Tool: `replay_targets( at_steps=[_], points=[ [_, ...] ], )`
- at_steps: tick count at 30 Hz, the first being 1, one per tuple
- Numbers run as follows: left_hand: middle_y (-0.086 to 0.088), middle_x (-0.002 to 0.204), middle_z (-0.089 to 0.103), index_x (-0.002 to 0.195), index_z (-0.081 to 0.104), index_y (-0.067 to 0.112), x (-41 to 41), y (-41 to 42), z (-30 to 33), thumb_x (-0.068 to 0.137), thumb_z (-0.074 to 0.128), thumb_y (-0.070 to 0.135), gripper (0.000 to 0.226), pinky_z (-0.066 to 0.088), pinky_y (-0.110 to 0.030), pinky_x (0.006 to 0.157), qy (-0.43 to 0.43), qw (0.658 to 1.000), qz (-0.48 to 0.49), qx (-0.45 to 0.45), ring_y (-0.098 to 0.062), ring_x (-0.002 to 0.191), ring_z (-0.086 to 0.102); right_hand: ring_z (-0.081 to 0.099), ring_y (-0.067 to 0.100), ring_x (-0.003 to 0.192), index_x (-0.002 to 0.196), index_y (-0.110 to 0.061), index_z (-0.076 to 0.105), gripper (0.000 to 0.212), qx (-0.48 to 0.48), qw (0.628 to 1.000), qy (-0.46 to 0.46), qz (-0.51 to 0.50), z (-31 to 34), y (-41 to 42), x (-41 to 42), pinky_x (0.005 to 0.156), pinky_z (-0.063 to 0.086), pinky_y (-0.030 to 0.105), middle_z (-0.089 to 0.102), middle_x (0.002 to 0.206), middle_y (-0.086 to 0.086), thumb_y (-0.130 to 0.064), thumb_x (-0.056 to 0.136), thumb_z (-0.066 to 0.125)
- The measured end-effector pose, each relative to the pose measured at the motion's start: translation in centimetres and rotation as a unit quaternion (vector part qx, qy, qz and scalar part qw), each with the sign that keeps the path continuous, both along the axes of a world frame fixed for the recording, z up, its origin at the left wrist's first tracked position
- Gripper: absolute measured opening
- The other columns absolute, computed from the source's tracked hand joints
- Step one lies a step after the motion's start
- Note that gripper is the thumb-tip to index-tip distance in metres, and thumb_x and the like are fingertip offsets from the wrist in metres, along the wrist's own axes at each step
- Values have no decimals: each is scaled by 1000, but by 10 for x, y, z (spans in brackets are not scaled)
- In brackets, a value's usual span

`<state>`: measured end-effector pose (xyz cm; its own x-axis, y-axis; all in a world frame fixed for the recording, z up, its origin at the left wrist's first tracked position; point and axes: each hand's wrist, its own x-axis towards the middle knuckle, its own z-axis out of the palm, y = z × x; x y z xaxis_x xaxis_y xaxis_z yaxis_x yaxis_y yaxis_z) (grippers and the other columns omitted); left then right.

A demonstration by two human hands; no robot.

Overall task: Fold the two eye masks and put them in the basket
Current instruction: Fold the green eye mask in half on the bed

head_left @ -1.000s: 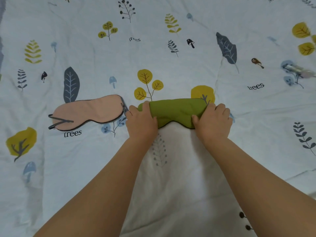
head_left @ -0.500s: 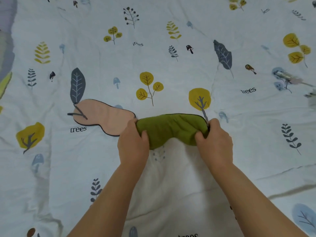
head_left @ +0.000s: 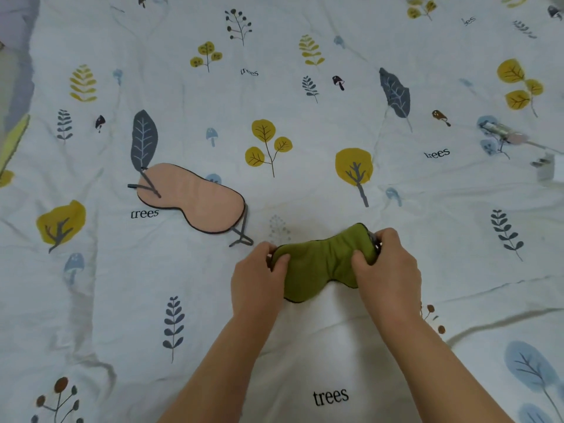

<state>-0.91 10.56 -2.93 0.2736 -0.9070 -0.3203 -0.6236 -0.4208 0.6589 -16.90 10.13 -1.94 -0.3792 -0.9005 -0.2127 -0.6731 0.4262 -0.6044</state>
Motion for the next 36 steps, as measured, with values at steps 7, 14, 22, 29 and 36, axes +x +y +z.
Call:
replay_targets(
  at_steps=[7, 14, 22, 29, 36],
  points=[
    [-6, 99, 72, 104, 69, 16, 8, 1, -16, 90, 50, 24, 25, 52, -37, 85, 117, 991, 52, 36, -21, 91, 63, 58, 20, 78, 106, -20, 54, 31, -41, 988, -16, 148, -1, 25, 41, 66, 38, 25, 59, 96, -1, -14, 77, 65],
    [-13, 67, 51, 70, 60, 4, 13, 0, -11, 90, 42, 40, 45, 40, -19, 50, 240, 965, 49, 89, -19, 61, 46, 60, 21, 91, 109, -10, 61, 28, -12, 969, -109, 220, -11, 33, 76, 78, 50, 28, 64, 106, 6, -5, 82, 58],
    [-4, 104, 66, 113, 61, 20, 21, -1, -22, 89, 49, 16, 27, 56, -34, 62, 236, 968, 39, 74, -21, 84, 62, 57, 25, 96, 100, -9, 66, 23, -81, 989, -60, 110, -15, 28, 55, 78, 38, 22, 67, 100, 6, -2, 82, 53],
    [2, 100, 67, 99, 59, 31, 15, -1, -28, 91, 48, 18, 19, 53, -21, 69, 245, 968, 12, 48, -16, 89, 62, 57, 29, 102, 126, -13, 43, 32, 70, 988, -134, 19, -33, -5, 42, 77, 40, 31, 62, 106, 10, -20, 95, 40],
    [-12, 122, 61, 126, 53, 17, -13, 15, -42, 87, 36, 33, 46, 47, -42, 85, -189, 963, -164, -95, -32, 109, 57, 42, 37, 128, 143, -10, 31, 53, -15, 973, 161, 163, -56, 10, 44, 97, 41, 47, 41, 142, 23, -18, 93, 47]
  ],
)
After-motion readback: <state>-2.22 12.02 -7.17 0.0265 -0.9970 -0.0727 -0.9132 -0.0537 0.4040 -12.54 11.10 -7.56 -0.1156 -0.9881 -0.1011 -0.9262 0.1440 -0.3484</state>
